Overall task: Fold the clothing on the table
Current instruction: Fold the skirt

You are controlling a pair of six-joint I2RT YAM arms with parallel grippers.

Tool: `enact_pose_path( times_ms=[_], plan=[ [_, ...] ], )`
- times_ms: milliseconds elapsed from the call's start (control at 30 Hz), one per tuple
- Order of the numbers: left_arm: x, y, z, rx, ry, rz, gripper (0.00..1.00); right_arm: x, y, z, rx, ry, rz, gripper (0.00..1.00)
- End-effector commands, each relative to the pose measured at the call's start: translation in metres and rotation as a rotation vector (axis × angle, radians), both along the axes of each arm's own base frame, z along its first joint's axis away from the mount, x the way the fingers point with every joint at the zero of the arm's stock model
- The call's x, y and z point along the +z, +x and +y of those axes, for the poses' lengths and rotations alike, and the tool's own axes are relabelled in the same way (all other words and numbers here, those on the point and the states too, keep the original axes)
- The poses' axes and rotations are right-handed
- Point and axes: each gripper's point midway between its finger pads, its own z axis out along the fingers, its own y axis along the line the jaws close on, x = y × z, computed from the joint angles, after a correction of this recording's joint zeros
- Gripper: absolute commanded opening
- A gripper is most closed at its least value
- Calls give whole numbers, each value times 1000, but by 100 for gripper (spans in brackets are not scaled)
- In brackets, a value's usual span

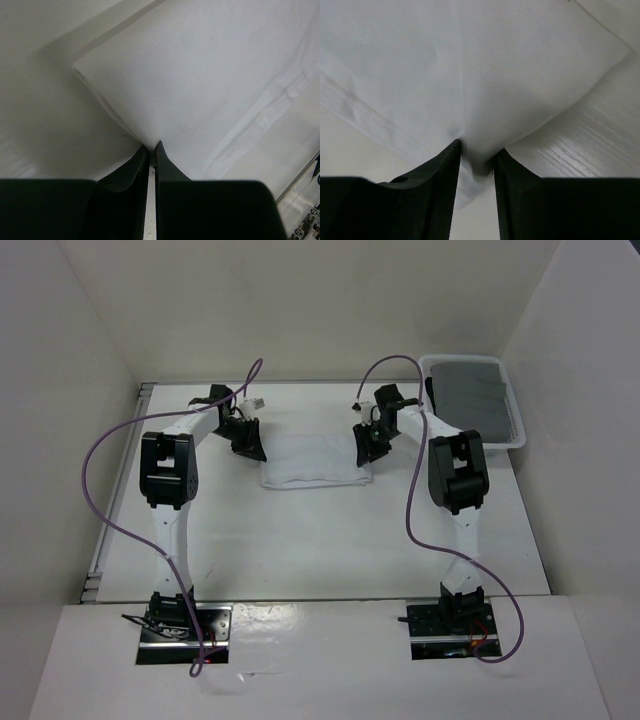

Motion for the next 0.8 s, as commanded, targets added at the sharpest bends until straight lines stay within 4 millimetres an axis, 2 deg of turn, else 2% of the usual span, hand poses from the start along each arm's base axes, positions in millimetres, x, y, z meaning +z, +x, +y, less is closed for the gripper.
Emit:
enact_pose_path(
  times_ms=[0, 367, 533, 767],
  plan=[
    [-27, -21, 13, -33, 87, 79, 8, 2, 7, 9, 24, 12, -21, 35],
    [-29, -20, 13, -33, 87, 79, 8, -3, 8, 9, 23, -17, -19, 0],
    [-29, -21, 18, -24, 87, 89, 8, -5, 9, 16, 35, -65, -26, 0],
    [-29, -21, 18, -32, 89, 83, 8, 24, 25, 33, 43, -123, -104, 0]
  ],
)
